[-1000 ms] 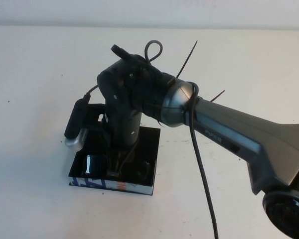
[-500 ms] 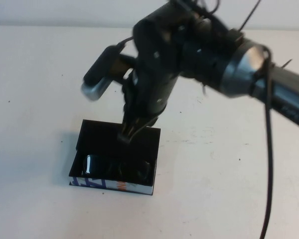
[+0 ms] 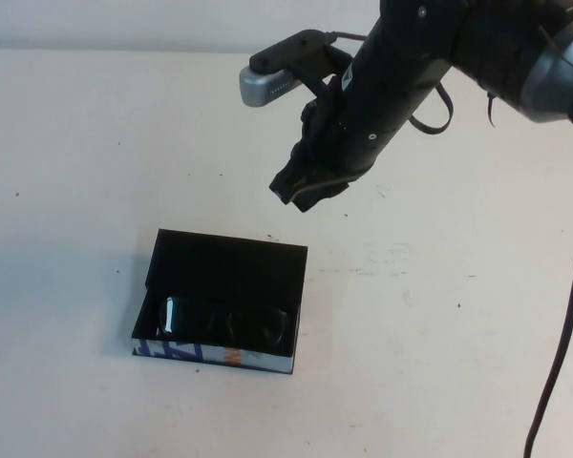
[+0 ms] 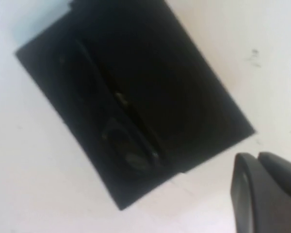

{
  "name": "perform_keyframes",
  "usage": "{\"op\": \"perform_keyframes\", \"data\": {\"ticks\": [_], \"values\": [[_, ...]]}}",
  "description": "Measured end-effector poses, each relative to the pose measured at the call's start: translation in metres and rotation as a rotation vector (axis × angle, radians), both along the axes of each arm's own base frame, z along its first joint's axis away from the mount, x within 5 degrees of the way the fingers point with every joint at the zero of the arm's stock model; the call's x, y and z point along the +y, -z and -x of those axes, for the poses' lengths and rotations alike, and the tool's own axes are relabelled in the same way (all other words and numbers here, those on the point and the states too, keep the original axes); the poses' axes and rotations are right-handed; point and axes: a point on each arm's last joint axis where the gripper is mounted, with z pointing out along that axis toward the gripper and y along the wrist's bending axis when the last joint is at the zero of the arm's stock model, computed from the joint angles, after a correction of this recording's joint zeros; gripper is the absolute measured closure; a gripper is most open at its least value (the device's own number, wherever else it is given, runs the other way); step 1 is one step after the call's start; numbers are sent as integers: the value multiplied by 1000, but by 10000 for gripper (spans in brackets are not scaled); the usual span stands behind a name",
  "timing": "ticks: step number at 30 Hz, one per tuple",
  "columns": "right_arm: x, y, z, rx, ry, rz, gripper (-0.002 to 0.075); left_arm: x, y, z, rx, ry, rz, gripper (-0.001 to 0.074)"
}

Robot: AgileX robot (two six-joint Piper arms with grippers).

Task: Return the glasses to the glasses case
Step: Close the glasses case

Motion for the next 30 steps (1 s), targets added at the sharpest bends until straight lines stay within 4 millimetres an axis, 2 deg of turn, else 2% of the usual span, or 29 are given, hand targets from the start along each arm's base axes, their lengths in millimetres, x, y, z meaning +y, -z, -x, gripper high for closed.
{"op": "perform_keyframes", "data": {"ticks": [4,7,13,19,24,30], "values": [[2,0,2,20,-8,-28,737,0,0,0,0,0,-2,739],[3,0,2,21,-9,-31,737,1,-6,-2,-72,-13,17,739],[3,0,2,22,-12,-34,737,2,-28,-5,-255,-84,424,739],[5,3,1,32,-11,-41,737,3,-34,-5,-306,-108,585,739],[8,16,-5,57,-8,-25,737,-3,-44,-8,-92,-109,649,739],[9,21,-6,64,-7,-22,737,-15,-69,-33,274,-86,504,739]]}}
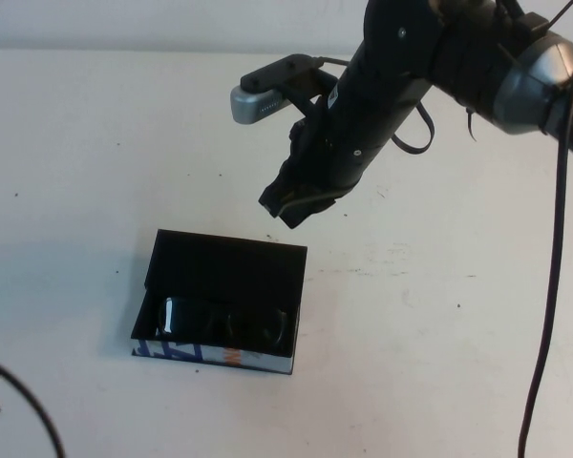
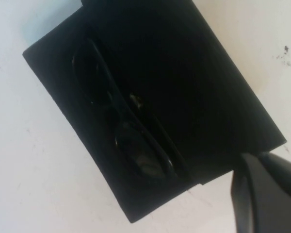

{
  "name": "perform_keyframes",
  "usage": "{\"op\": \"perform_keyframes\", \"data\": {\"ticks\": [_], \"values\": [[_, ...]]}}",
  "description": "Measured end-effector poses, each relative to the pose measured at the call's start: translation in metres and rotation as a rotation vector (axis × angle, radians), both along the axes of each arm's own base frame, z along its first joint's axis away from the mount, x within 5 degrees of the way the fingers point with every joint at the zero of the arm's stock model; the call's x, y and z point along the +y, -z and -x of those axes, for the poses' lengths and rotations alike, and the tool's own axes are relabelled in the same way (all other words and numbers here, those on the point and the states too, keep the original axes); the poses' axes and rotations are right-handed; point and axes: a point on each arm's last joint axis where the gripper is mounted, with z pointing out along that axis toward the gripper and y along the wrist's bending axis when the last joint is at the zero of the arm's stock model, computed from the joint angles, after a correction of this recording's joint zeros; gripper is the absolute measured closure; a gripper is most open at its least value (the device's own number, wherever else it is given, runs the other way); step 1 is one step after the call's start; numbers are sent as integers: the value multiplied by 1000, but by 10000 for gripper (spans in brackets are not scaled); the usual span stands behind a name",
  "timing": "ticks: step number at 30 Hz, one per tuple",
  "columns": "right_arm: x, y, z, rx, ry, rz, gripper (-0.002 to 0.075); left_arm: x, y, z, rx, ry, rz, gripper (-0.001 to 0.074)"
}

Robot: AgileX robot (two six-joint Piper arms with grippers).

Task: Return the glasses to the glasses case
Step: Close the glasses case

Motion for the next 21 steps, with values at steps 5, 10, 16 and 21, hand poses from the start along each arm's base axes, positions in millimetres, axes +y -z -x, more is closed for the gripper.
{"op": "perform_keyframes", "data": {"ticks": [5,10,16,21], "values": [[0,0,0,0,0,0,737,-16,-21,-32,171,247,-111,739],[-1,0,-2,-11,6,-2,737,-34,-19,-65,268,457,-93,739],[-10,0,-20,-39,66,-54,737,-46,13,-101,316,604,-56,739],[-8,12,-43,-1,95,-102,737,-54,45,-126,354,653,-15,739]]}}
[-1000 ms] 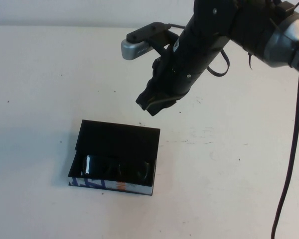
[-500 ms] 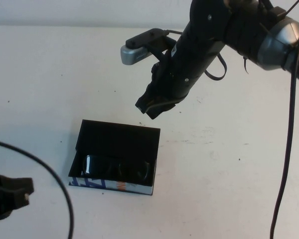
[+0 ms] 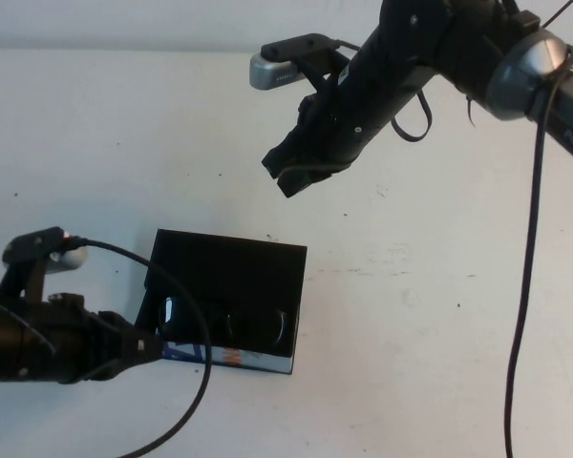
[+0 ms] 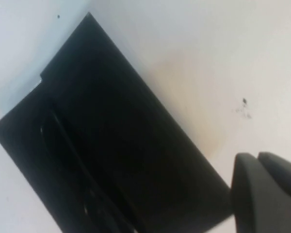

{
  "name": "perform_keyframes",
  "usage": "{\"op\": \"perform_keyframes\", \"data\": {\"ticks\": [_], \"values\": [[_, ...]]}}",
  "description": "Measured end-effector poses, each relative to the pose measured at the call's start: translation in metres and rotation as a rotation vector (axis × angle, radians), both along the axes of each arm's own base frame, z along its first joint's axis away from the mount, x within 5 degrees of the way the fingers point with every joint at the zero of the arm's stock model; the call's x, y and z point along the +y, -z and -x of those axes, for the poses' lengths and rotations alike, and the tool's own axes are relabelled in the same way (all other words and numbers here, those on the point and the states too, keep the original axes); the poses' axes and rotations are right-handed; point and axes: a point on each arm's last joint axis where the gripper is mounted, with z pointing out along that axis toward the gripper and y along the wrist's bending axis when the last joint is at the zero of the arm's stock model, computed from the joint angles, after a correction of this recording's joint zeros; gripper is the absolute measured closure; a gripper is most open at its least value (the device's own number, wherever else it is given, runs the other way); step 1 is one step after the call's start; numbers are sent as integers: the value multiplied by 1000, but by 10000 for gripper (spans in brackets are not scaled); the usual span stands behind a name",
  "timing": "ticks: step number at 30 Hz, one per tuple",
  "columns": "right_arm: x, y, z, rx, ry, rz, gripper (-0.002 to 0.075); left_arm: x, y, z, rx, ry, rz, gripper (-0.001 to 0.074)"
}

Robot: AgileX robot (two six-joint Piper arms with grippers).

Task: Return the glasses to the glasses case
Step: Close the glasses case

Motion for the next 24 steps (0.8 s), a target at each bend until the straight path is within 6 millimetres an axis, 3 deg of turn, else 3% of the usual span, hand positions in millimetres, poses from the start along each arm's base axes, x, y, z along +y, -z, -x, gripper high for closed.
{"op": "perform_keyframes", "data": {"ticks": [11,24], "values": [[24,29,-30,50,-14,-68,737,-18,53,-22,54,41,7,739],[35,79,-44,140,3,-71,737,-20,70,-30,61,39,22,739]]}}
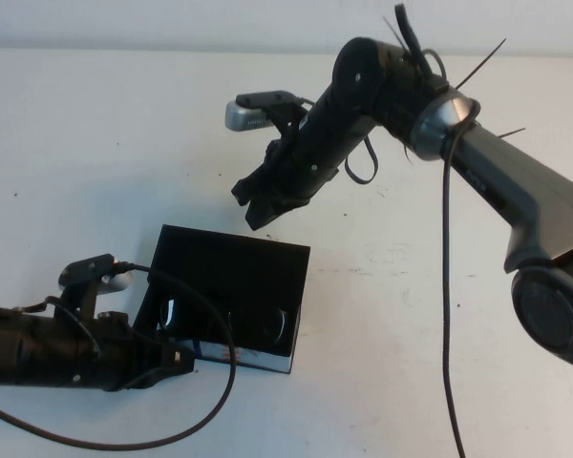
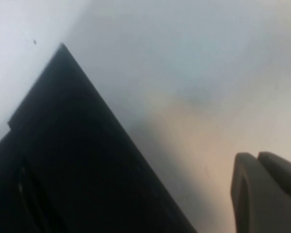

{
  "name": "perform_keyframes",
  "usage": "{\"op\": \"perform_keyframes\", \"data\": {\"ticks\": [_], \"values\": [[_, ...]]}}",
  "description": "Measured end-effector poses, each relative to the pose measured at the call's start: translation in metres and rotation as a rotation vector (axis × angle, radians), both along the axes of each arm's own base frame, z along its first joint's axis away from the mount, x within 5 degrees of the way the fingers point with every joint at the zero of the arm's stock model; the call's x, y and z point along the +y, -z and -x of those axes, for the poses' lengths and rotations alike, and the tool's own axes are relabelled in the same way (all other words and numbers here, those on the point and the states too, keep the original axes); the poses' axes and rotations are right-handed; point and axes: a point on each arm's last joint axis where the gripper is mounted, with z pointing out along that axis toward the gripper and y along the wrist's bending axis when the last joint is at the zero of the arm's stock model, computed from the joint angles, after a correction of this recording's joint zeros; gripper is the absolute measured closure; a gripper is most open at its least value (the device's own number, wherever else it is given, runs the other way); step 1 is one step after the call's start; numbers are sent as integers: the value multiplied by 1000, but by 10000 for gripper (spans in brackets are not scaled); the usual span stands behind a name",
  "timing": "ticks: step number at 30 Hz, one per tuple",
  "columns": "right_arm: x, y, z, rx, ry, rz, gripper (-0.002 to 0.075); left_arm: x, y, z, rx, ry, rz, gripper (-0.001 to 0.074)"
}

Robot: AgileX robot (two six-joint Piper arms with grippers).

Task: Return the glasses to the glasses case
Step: Close the glasses case

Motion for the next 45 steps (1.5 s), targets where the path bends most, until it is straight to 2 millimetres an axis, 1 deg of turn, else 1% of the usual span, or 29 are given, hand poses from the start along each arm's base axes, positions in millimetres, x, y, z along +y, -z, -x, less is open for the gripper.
{"op": "perform_keyframes", "data": {"ticks": [4,29,31,35,38,42,45], "values": [[1,7,0,25,-3,-4,737,-1,0,0,5,2,9,739],[4,6,1,64,21,-35,737,-1,0,0,-4,4,10,739],[5,11,3,82,21,-33,737,-1,0,0,-4,2,11,739],[7,28,9,123,19,-3,737,-1,0,0,-5,8,15,739],[9,33,12,139,13,7,737,-1,0,0,-7,9,14,739],[10,32,14,140,9,8,737,-1,0,0,-9,11,14,739],[10,22,15,125,9,-8,737,-1,0,0,-10,12,14,739]]}}
